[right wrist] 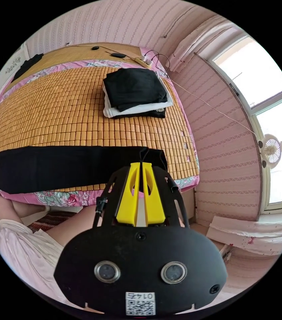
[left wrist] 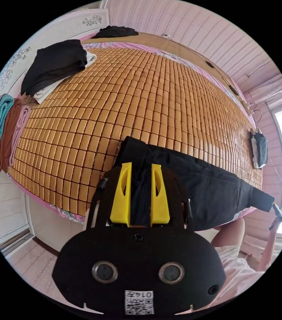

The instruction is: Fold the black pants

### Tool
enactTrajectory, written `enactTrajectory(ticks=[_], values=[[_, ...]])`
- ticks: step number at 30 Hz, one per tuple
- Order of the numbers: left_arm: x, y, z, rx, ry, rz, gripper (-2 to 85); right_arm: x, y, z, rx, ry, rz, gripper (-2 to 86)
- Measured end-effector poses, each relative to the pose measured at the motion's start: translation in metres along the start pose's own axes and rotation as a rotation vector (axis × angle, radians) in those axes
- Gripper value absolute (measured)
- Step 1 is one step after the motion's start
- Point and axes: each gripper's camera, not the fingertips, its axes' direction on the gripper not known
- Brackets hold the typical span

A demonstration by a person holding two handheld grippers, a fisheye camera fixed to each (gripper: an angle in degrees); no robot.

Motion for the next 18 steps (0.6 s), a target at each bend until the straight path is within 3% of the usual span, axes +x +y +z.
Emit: enactTrajectory(ticks=[4,8,11,16,18], values=[[-0.002,0.002,0.014,-0.025,-0.046,0.010,8.8,-0.003,0.007,-0.005,-0.011,-0.029,-0.021,-0.6],[-0.008,0.003,0.013,-0.048,-0.068,0.029,0.4,0.005,0.012,-0.017,0.036,-0.086,0.038,-0.7],[-0.017,0.004,0.010,-0.042,-0.052,0.007,-0.7,0.013,0.008,-0.031,0.100,-0.116,0.087,-0.7],[-0.029,0.007,-0.011,0.025,-0.034,0.039,-0.9,0.038,-0.001,-0.058,0.219,-0.196,0.195,-0.7],[-0.042,0.007,-0.038,0.110,0.057,0.052,-1.0,0.051,0.000,-0.069,0.274,-0.226,0.253,-0.7]])
